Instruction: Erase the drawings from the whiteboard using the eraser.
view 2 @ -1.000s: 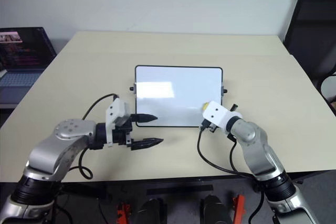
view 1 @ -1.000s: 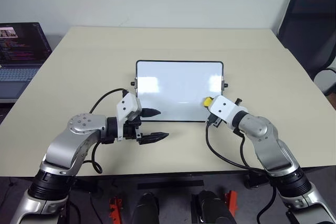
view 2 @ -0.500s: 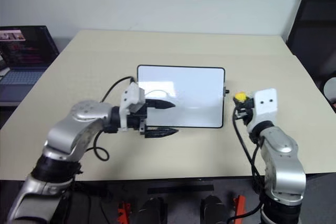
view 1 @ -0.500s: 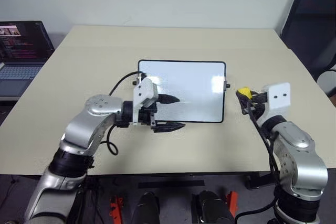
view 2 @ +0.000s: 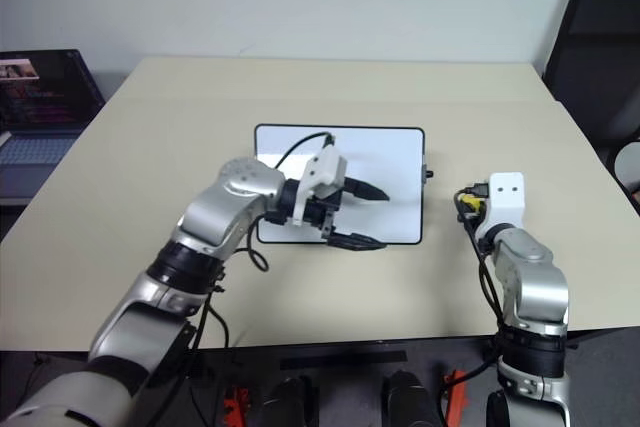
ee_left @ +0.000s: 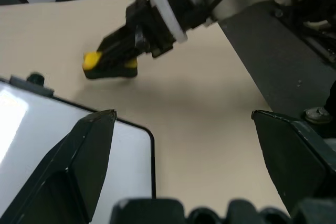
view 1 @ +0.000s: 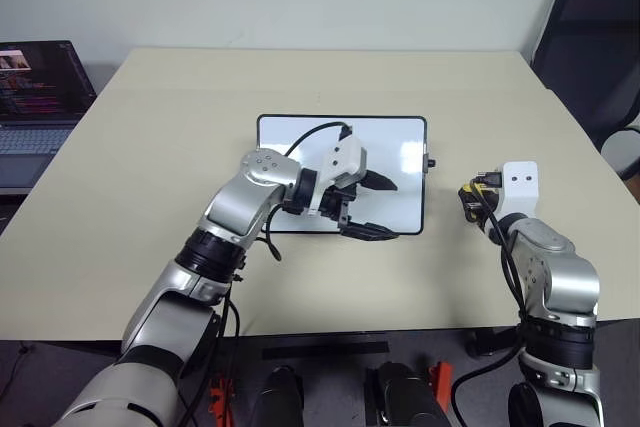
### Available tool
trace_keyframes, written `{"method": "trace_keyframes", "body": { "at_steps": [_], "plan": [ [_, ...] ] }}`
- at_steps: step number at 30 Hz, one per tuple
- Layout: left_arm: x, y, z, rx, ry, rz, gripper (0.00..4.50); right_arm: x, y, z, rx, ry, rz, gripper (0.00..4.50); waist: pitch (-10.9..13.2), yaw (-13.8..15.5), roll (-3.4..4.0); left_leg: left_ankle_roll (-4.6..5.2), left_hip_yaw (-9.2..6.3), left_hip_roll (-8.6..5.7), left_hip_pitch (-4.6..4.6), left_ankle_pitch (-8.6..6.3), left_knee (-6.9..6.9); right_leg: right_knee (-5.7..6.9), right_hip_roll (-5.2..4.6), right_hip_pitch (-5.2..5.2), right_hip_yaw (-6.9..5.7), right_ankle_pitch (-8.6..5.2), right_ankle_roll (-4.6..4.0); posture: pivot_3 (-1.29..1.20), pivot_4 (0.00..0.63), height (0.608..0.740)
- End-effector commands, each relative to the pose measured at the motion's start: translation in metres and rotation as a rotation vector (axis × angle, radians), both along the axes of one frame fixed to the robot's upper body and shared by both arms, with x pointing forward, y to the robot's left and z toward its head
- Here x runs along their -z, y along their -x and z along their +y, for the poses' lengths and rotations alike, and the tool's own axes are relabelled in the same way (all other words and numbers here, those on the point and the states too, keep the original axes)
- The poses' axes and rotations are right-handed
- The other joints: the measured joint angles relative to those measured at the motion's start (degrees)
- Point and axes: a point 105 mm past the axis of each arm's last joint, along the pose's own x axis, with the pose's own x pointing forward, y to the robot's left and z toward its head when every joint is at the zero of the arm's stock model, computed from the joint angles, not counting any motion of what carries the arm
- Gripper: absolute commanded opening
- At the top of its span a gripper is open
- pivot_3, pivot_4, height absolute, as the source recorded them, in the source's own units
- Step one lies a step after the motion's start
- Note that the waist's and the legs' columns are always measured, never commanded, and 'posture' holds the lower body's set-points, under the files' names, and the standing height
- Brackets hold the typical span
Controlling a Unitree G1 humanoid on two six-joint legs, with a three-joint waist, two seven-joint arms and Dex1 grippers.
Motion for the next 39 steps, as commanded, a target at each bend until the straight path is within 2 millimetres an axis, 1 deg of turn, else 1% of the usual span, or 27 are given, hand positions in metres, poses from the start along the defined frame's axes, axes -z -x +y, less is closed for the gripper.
{"method": "trace_keyframes", "body": {
  "at_steps": [1, 3, 5, 6, 8, 9, 10, 12, 13, 16, 17, 19, 20, 21, 23, 25, 26, 30, 31, 32, 34, 36, 37, 39],
  "plan": [
    [-0.013, -0.001, -0.005, 0.008, 0.015, -0.056, 4.5, -0.011, -0.007, -0.009, 0.014, 0.001, -0.054, 0.97, 0.0, -0.1, 0.01, 0.0, 0.0, 0.0, 0.0, 0.0, -0.02, 0.0, 0.0, 0.0, 0.0, 0.0, 0.0, 0.0, 0.15, 0.74],
    [-0.014, -0.001, -0.005, 0.007, 0.018, -0.061, 4.5, -0.008, -0.011, -0.01, 0.013, -0.002, -0.048, 0.97, 0.0, -0.2, 0.03, 0.0, -0.01, 0.0, 0.01, 0.0, -0.05, 0.0, 0.01, 0.0, 0.0, 0.0, 0.0, 0.0, 0.15, 0.74],
    [-0.014, 0.0, -0.004, 0.004, 0.019, -0.062, 4.5, -0.005, -0.014, -0.012, 0.017, 0.0, -0.043, 1.72, 0.0, -0.2, 0.05, 0.01, -0.02, 0.0, 0.02, 0.0, -0.05, 0.02, 0.02, -0.01, 0.0, 0.0, 0.0, 0.0, 0.15, 0.74],
    [-0.014, 0.001, -0.003, 0.002, 0.018, -0.063, 4.5, -0.004, -0.015, -0.013, 0.021, -0.002, -0.044, 1.91, 0.0, -0.2, 0.06, 0.01, -0.01, 0.0, 0.02, 0.0, -0.05, 0.02, 0.01, -0.01, 0.01, 0.0, 0.0, 0.0, 0.15, 0.74],
    [-0.013, 0.001, -0.001, -0.004, 0.016, -0.062, 4.5, -0.003, -0.017, -0.013, 0.019, -0.006, -0.045, 2.62, 0.0, -0.2, 0.07, 0.01, -0.01, 0.0, 0.02, 0.0, -0.04, 0.03, 0.01, -0.01, 0.01, 0.01, 0.01, 0.0, 0.15, 0.74],
    [-0.012, 0.001, 0.001, -0.011, 0.014, -0.061, 4.5, -0.002, -0.018, -0.013, 0.02, -0.009, -0.047, 3.04, 0.0, -0.2, 0.07, 0.01, -0.02, 0.0, 0.02, 0.0, -0.04, 0.03, 0.02, -0.01, 0.01, 0.01, 0.01, 0.0, 0.15, 0.74],
    [-0.011, 0.001, 0.003, -0.017, 0.014, -0.06, 4.5, -0.002, -0.019, -0.013, 0.02, -0.01, -0.049, 3.35, 0.0, -0.2, 0.07, 0.01, -0.02, 0.0, 0.02, 0.01, -0.04, 0.03, 0.01, -0.01, 0.01, 0.0, 0.01, 0.0, 0.15, 0.74],
    [-0.011, 0.0, 0.007, -0.04, 0.019, -0.059, 4.5, -0.005, -0.02, -0.013, 0.021, -0.016, -0.072, 4.04, 0.0, -0.2, 0.08, 0.01, -0.02, 0.0, 0.02, 0.0, -0.04, 0.03, 0.01, -0.01, 0.0, 0.0, 0.01, 0.0, 0.15, 0.74],
    [-0.011, -0.001, 0.009, -0.052, 0.022, -0.058, 4.5, -0.006, -0.021, -0.012, 0.02, -0.018, -0.084, 4.48, 0.1, -0.3, 0.1, 0.01, -0.02, 0.0, 0.02, 0.0, -0.04, 0.03, 0.02, -0.01, 0.01, 0.0, 0.01, 0.0, 0.15, 0.74],
    [-0.011, -0.004, 0.018, -0.11, 0.046, -0.063, 4.5, -0.018, -0.019, -0.009, 0.012, -0.023, -0.143, 4.48, 0.1, -0.3, 0.13, 0.01, -0.02, 0.0, 0.02, 0.0, -0.04, 0.04, 0.01, -0.01, 0.0, 0.0, 0.01, 0.0, 0.15, 0.74],
    [-0.014, -0.009, 0.028, -0.18, 0.079, -0.068, 4.5, -0.029, -0.015, -0.002, -0.023, -0.024, -0.2, 4.48, 0.1, -0.3, 0.16, 0.01, -0.03, 0.0, 0.02, 0.0, -0.04, 0.04, 0.02, -0.01, 0.01, 0.0, 0.01, 0.0, 0.15, 0.74],
    [-0.017, -0.014, 0.049, -0.31, 0.125, -0.084, 4.5, -0.047, -0.002, 0.014, -0.101, -0.02, -0.306, 4.48, 0.2, -0.4, 0.27, 0.01, -0.03, 0.01, 0.02, 0.01, -0.04, 0.06, 0.02, -0.01, 0.01, 0.0, 0.01, 0.0, 0.15, 0.74],
    [-0.018, -0.014, 0.054, -0.344, 0.137, -0.088, 4.5, -0.052, 0.003, 0.018, -0.122, -0.018, -0.332, 4.48, 0.2, -0.6, 0.27, 0.01, -0.03, 0.01, 0.02, 0.0, -0.1, 0.06, 0.02, -0.04, 0.02, -0.01, 0.01, 0.0, 0.15, 0.74],
    [-0.021, -0.013, 0.058, -0.374, 0.16, -0.082, 4.5, -0.053, 0.008, 0.022, -0.142, -0.02, -0.344, 4.48, 0.2, -0.6, 0.27, 0.01, -0.08, 0.03, 0.02, 0.0, -0.13, 0.11, 0.04, -0.04, -0.02, -0.05, 0.01, 0.0, 0.15, 0.74],
    [-0.026, -0.013, 0.074, -0.516, 0.236, -0.084, 4.5, -0.06, 0.027, 0.043, -0.239, -0.033, -0.414, 4.48, 0.2, -0.4, 0.28, 0.0, -0.13, 0.02, 0.01, 0.0, -0.14, 0.11, 0.04, -0.04, -0.06, -0.05, 0.01, 0.0, 0.15, 0.74],
    [-0.03, -0.014, 0.088, -0.658, 0.315, -0.083, 4.5, -0.063, 0.042, 0.051, -0.279, -0.001, -0.464, 4.48, 0.2, -0.3, 0.27, 0.0, -0.14, 0.03, 0.01, 0.0, -0.16, 0.05, 0.03, -0.02, -0.06, -0.06, 0.03, 0.0, 0.15, 0.74],
    [-0.032, -0.014, 0.094, -0.733, 0.359, -0.086, 4.5, -0.06, 0.047, 0.051, -0.275, 0.01, -0.474, 4.48, 0.2, -0.2, 0.27, 0.0, -0.14, 0.03, 0.01, 0.0, -0.17, 0.05, 0.03, -0.02, -0.07, -0.07, 0.03, 0.0, 0.15, 0.74],
    [-0.032, -0.006, 0.12, -1.017, 0.54, -0.085, 4.5, -0.044, 0.06, 0.038, -0.212, 0.057, -0.511, 4.48, 0.2, 0.2, 0.26, -0.01, -0.11, 0.0, 0.03, 0.0, 0.0, -0.02, -0.02, 0.09, -0.05, -0.04, 0.07, 0.0, 0.15, 0.74],
    [-0.026, -0.002, 0.135, -1.124, 0.574, -0.094, 4.5, -0.036, 0.065, 0.034, -0.199, 0.054, -0.5, 4.48, 0.2, 0.2, 0.25, -0.01, -0.09, -0.02, 0.06, 0.0, 0.04, -0.02, -0.06, 0.15, -0.02, -0.04, 0.08, 0.0, 0.15, 0.74],
    [-0.021, 0.002, 0.144, -1.2, 0.593, -0.103, 4.5, -0.031, 0.068, 0.03, -0.189, 0.052, -0.493, 4.48, 0.1, 0.2, 0.25, -0.01, -0.1, -0.02, 0.07, 0.0, 0.1, 0.0, -0.06, 0.17, -0.04, -0.04, 0.07, 0.0, 0.15, 0.74],
    [-0.001, 0.013, 0.167, -1.347, 0.546, -0.159, 4.5, -0.016, 0.077, 0.025, -0.167, 0.043, -0.482, 4.48, 0.1, 0.1, 0.22, -0.01, -0.05, -0.03, 0.14, 0.0, 0.1, 0.0, -0.06, 0.21, 0.03, -0.07, -0.01, 0.0, 0.15, 0.74],
    [0.02, 0.021, 0.188, -1.483, 0.509, -0.157, 4.5, -0.001, 0.083, 0.023, -0.172, 0.032, -0.447, 4.48, 0.1, 0.0, 0.22, -0.01, 0.0, -0.01, 0.25, 0.0, 0.07, 0.09, -0.06, 0.21, 0.07, -0.2, -0.24, 0.0, 0.15, 0.74],
    [0.031, 0.026, 0.198, -1.535, 0.475, -0.163, 4.5, 0.005, 0.084, 0.023, -0.172, 0.023, -0.432, 4.48, 0.1, 0.0, 0.22, -0.01, 0.0, -0.01, 0.29, 0.0, 0.07, 0.13, -0.06, 0.2, 0.09, -0.2, -0.27, 0.0, 0.15, 0.74],
    [0.043, 0.034, 0.212, -1.596, 0.436, -0.169, 4.5, 0.013, 0.086, 0.022, -0.174, 0.016, -0.414, 4.48, 0.1, 0.1, 0.21, -0.01, 0.0, -0.01, 0.31, 0.0, 0.09, 0.14, -0.06, 0.2, 0.09, -0.17, -0.35, 0.0, 0.15, 0.74]
  ]
}}
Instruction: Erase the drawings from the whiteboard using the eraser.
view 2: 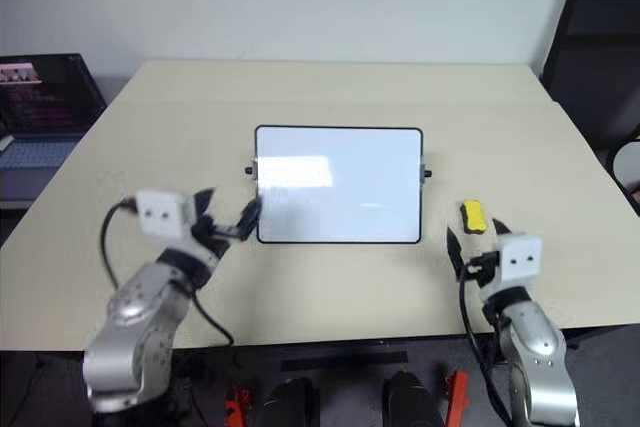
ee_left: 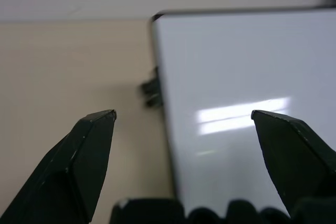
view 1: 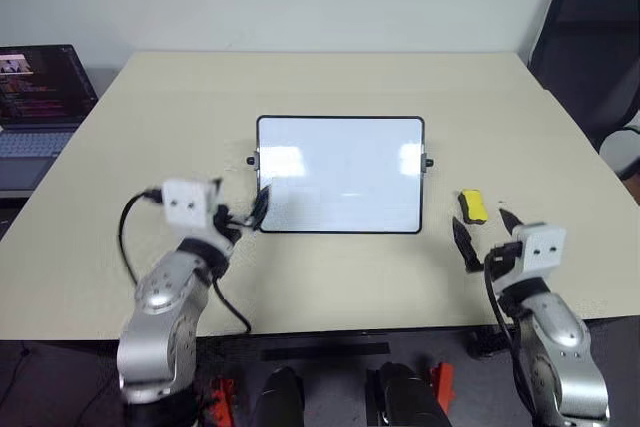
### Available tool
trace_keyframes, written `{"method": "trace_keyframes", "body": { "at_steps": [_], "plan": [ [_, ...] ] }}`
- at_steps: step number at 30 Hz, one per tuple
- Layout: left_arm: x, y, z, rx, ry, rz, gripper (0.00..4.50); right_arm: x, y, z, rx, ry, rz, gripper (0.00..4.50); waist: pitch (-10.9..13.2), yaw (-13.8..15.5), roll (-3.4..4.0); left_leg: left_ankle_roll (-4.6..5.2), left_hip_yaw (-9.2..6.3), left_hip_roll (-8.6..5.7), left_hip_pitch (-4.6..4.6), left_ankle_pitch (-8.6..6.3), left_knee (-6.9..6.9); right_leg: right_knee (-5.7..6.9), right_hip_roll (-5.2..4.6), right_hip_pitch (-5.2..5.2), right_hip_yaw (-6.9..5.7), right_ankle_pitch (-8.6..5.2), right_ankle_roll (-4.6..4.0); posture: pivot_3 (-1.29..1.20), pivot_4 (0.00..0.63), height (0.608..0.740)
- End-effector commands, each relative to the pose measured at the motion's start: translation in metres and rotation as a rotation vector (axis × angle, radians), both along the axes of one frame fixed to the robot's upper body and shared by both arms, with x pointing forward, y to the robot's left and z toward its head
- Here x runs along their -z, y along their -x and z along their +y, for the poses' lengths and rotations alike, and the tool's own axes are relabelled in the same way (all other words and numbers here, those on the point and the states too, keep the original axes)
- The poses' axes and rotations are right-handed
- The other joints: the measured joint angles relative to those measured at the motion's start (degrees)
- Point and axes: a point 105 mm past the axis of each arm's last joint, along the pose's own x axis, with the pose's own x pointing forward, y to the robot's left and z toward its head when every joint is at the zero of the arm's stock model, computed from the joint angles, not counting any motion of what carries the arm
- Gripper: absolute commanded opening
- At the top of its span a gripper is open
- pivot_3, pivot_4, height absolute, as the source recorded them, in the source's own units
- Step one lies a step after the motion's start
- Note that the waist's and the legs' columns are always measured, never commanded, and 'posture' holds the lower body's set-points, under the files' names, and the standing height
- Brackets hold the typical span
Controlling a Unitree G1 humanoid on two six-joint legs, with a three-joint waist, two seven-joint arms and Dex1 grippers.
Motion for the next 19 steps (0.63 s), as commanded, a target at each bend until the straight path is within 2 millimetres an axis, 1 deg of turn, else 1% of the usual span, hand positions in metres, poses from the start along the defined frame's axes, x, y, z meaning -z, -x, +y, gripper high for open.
{"method": "trace_keyframes", "body": {
  "at_steps": [1, 4, 6, 8, 9, 10, 12, 16, 19],
  "plan": [
    [-0.003, 0.014, 0.024, -0.115, -0.063, -0.046, 4.5, -0.004, 0.002, 0.0, -0.015, -0.018, -0.043, 4.48, 0.0, 0.1, -0.01, 0.0, 0.01, 0.0, 0.01, 0.0, 0.02, -0.01, 0.0, 0.0, 0.01, 0.01, -0.01, 0.0, 0.15, 0.74],
    [0.011, 0.025, 0.034, -0.171, -0.063, -0.003, 4.5, 0.003, -0.001, -0.009, -0.017, -0.028, -0.012, 4.48, 0.0, 0.0, -0.03, -0.02, 0.02, 0.0, 0.01, -0.01, 0.21, -0.06, -0.05, 0.01, 0.02, 0.01, -0.03, 0.0, 0.15, 0.74],
    [0.014, 0.027, 0.027, -0.179, -0.062, 0.004, 4.5, 0.005, -0.006, -0.025, 0.002, -0.021, 0.003, 4.48, 0.0, 0.1, -0.04, -0.07, 0.04, -0.02, 0.01, -0.04, 0.3, -0.28, -0.13, -0.07, 0.0, 0.01, -0.03, 0.0, 0.15, 0.74],
    [0.016, 0.032, 0.029, -0.186, -0.062, 0.007, 4.5, 0.006, -0.008, -0.031, 0.025, -0.032, 0.014, 4.48, 0.0, 0.1, -0.05, -0.32, 0.07, -0.06, -0.02, -0.21, 0.36, -0.51, -0.19, -0.02, -0.01, 0.01, -0.03, 0.0, 0.15, 0.74],
    [0.016, 0.03, 0.025, -0.185, -0.062, 0.005, 4.5, 0.005, -0.01, -0.038, 0.033, -0.035, 0.018, 4.48, 0.0, 0.1, -0.05, -0.32, 0.08, -0.06, -0.05, -0.21, 0.35, -0.67, -0.2, 0.0, 0.0, 0.02, -0.03, 0.0, 0.15, 0.74],
    [0.018, 0.032, 0.029, -0.207, -0.059, 0.012, 4.5, 0.005, -0.009, -0.039, 0.037, -0.035, 0.018, 4.48, 0.0, 0.1, -0.07, -0.27, 0.08, -0.03, -0.08, -0.19, 0.3, -0.86, -0.2, 0.04, -0.03, 0.03, -0.03, 0.0, 0.15, 0.74],
    [0.02, 0.034, 0.031, -0.227, -0.057, 0.022, 4.5, 0.003, -0.007, -0.042, 0.035, -0.031, 0.021, 4.48, -0.1, 0.1, -0.13, 0.0, 0.11, -0.08, -0.22, -0.04, 0.31, -0.92, -0.2, 0.03, 0.02, 0.04, -0.03, 0.0, 0.15, 0.74],
    [0.027, 0.035, 0.02, -0.199, -0.063, 0.036, 4.5, 0.005, -0.004, -0.048, 0.045, -0.029, 0.05, 4.48, -0.1, 0.3, -0.13, -0.04, 0.12, -0.08, -0.36, -0.08, 0.04, -0.83, -0.19, 0.07, -0.01, 0.13, 0.13, 0.0, 0.15, 0.74],
    [0.027, 0.03, 0.017, -0.186, -0.064, 0.018, 4.5, 0.007, -0.007, -0.044, 0.026, -0.025, 0.075, 4.48, -0.1, 0.3, -0.13, -0.03, 0.08, -0.04, -0.34, -0.08, -0.19, -0.84, -0.09, 0.01, -0.02, 0.12, 0.11, 0.0, 0.15, 0.74]
  ]
}}
